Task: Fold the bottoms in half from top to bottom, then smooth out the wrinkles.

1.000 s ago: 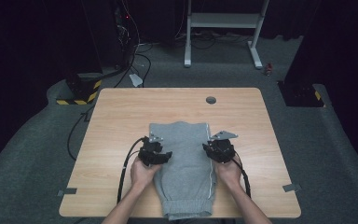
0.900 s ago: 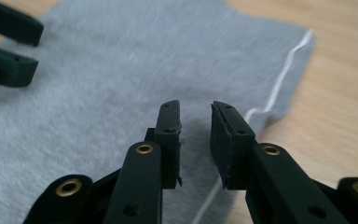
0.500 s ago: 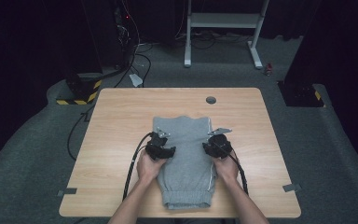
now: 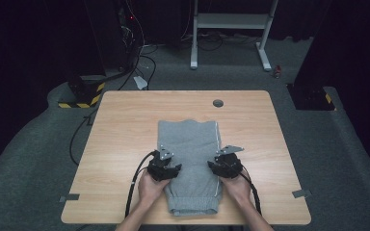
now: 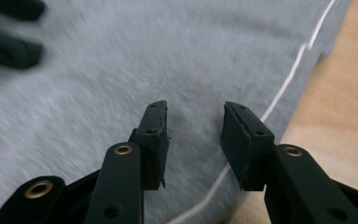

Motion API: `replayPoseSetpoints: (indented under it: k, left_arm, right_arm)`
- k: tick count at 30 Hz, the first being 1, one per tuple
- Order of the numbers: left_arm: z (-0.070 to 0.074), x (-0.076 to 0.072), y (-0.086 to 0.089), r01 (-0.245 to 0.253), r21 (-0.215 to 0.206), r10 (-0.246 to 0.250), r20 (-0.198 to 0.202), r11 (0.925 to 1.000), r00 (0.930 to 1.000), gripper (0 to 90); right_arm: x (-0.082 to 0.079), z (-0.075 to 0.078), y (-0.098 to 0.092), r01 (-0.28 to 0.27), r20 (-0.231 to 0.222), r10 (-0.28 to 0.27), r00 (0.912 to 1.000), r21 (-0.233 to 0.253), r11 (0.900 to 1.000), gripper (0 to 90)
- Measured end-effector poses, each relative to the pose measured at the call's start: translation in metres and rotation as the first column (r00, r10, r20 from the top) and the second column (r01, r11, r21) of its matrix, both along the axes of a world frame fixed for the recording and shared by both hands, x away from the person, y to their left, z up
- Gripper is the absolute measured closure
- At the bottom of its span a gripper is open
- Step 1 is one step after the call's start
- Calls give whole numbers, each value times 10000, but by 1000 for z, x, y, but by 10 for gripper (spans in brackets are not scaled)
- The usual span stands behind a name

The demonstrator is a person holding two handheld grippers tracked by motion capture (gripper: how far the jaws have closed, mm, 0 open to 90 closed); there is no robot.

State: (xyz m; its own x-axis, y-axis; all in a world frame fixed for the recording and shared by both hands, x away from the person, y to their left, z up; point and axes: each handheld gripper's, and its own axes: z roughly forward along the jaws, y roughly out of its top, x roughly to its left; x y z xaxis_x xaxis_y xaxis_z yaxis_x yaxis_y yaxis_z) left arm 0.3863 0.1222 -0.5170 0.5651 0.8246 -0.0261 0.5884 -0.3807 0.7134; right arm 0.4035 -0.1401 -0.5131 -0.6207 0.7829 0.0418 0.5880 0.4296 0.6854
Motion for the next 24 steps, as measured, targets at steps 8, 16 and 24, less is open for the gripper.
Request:
replayPoseSetpoints:
  k: [8, 16, 24]
  left_arm:
    - [6, 7, 8, -319, -607, 294, -419, 9976, 9987, 446]
    - [12, 29, 18, -914, -407, 876, -865, 9950, 9924, 409]
    - [6, 45, 31, -1560, -816, 1447, -1293, 9844, 9810, 333]
  right_arm:
    - [-7, 8, -9, 234, -78, -232, 9997, 197, 9995, 559]
    - [5, 13, -23, 1187, -315, -1160, 9928, 1070, 9871, 430]
    - [26, 10, -25, 1803, -777, -1725, 9819, 1080, 9777, 445]
